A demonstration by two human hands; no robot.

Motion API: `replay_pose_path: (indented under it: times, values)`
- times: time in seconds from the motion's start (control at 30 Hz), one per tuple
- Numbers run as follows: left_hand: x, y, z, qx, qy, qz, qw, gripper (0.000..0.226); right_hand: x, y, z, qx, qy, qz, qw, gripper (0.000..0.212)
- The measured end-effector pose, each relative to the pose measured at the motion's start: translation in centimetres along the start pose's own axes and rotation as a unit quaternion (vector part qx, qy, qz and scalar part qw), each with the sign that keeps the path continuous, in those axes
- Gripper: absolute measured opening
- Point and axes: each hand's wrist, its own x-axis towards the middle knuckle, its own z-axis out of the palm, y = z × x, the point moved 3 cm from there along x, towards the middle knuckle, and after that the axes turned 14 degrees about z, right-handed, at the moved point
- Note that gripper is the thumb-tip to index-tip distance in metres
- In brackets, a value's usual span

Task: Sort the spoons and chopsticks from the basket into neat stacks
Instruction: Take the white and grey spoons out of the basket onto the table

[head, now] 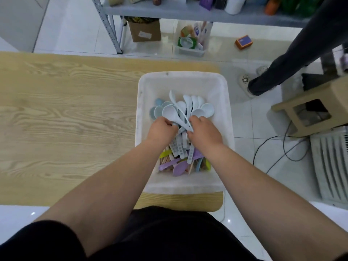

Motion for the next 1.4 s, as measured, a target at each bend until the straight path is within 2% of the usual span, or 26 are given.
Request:
replay_pose_path:
  times: [0.13,0.3,0.43,0.5,0.6,0.7,0.8,0.9,1.0,1.13,1.23,1.33,1.4]
  values:
    - [1.1,0.2,1.0,-0.032,0.009,-0.025,0.999,0.024,0.1,0.0,0.2,0.018,0.004,0.01,1.0,0.02]
    - [2.0,0.2,1.9,-0.069,0.019,-0.064,0.995,0.035,0.0,0.5,0.6,0.086,-0.02,0.025,0.996,0.018]
    - [1.9,0.4,2.2,-0.194,0.044,-0.131,0.971,0.031,-0.5,1.1,0.4,0.138,-0.022,0.022,0.99,0.019]
    - [1.8,0.5,2.4,-0.209,0.047,-0.143,0.966,0.034,-0.7,1.4,0.6,0.159,-0.022,0.013,0.987,0.019]
    - [1.8,1.0,2.7,-0.189,0.038,-0.136,0.972,0.036,-0.9,1.6,0.9,0.178,-0.029,0.002,0.984,0.019]
    - [1.8,2.1,2.6,-0.112,0.006,-0.117,0.987,0.026,-1.0,1.7,1.0,0.206,-0.063,-0.008,0.977,0.033]
    - [1.9,2.0,2.6,-0.113,-0.002,-0.118,0.986,0.021,-0.8,2.3,0.9,0.23,-0.053,-0.002,0.972,0.035]
    - [1.7,1.3,2.3,-0.172,-0.007,-0.108,0.979,0.015,-0.3,3.2,0.6,0.279,-0.002,0.077,0.957,0.044]
    - [0.9,0.8,1.5,-0.216,-0.021,-0.083,0.973,0.015,0.7,3.0,0.5,0.293,-0.004,0.139,0.946,0.053]
    - [-0.6,-0.1,0.4,-0.228,-0.037,-0.08,0.97,0.009,1.8,1.2,0.3,0.195,-0.021,0.139,0.971,0.047]
    - [-1.8,-0.4,-0.5,-0.242,-0.038,-0.082,0.966,0.017,1.2,0.2,-0.1,0.209,-0.02,0.109,0.972,0.032]
    - [-3.7,0.2,-2.0,-0.254,-0.026,-0.068,0.964,0.02,-0.3,0.2,-1.2,0.319,-0.01,0.121,0.94,0.022]
    - [-5.5,0.8,-3.0,-0.236,-0.029,-0.045,0.97,0.016,-2.0,-0.1,-2.0,0.441,-0.039,0.132,0.887,0.017]
